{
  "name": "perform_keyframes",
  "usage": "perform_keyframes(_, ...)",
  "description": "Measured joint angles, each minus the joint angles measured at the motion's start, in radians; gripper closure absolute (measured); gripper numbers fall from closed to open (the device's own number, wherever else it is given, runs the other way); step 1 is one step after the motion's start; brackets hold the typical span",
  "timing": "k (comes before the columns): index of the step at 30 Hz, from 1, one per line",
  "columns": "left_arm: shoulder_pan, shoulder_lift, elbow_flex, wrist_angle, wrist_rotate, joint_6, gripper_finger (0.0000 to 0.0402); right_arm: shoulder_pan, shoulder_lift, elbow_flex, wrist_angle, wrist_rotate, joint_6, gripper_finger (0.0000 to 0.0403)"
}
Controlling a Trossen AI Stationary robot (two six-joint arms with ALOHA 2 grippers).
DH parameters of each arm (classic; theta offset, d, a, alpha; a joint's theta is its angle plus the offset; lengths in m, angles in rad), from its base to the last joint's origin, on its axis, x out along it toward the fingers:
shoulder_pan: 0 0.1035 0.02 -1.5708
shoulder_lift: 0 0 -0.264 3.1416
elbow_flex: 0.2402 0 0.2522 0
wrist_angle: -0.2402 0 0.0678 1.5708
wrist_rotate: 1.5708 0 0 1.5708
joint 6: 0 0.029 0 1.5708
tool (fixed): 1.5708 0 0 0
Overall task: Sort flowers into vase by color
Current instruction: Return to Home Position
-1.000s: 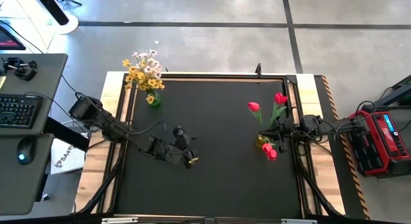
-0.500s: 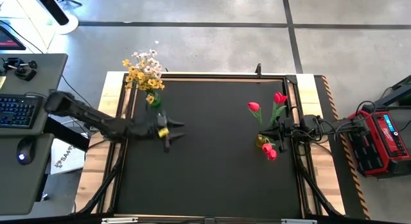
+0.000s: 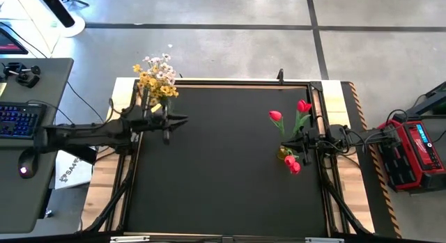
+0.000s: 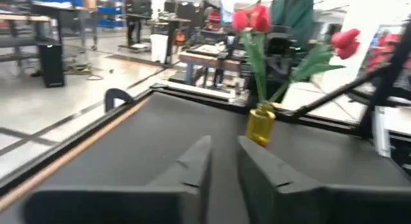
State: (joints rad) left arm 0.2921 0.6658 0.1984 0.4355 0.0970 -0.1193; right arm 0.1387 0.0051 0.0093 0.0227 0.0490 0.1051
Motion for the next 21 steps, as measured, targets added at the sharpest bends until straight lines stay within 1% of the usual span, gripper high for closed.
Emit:
perform_keyframes(2, -0.018, -0.071, -0.052, -0.004, 0.002, -0.004, 0.0377, 0.000, 0.000, 0.000, 0.000, 0.000, 0.000, 0.0403)
perform_keyframes(4, -0.035, -0.134, -0.102, 0.000, -0.014, -0.007, 0.0394, 0.000, 0.000, 0.000, 0.000, 0.000, 0.000, 0.0403)
perform_keyframes(6, -0.044, -0.191, -0.128, -0.005, -0.047, -0.007, 0.0392, 0.000, 0.000, 0.000, 0.000, 0.000, 0.000, 0.0403)
perform_keyframes(11, -0.078, -0.305, -0.186, -0.016, -0.054, 0.003, 0.0400, 0.000, 0.000, 0.000, 0.000, 0.000, 0.000, 0.0403)
perform_keyframes(16, -0.114, -0.388, -0.187, -0.156, -0.148, 0.046, 0.0401, 0.000, 0.000, 0.000, 0.000, 0.000, 0.000, 0.0403)
perform_keyframes(21, -0.133, -0.464, -0.186, -0.282, -0.159, 0.101, 0.0401, 0.000, 0.000, 0.000, 0.000, 0.000, 0.000, 0.0403)
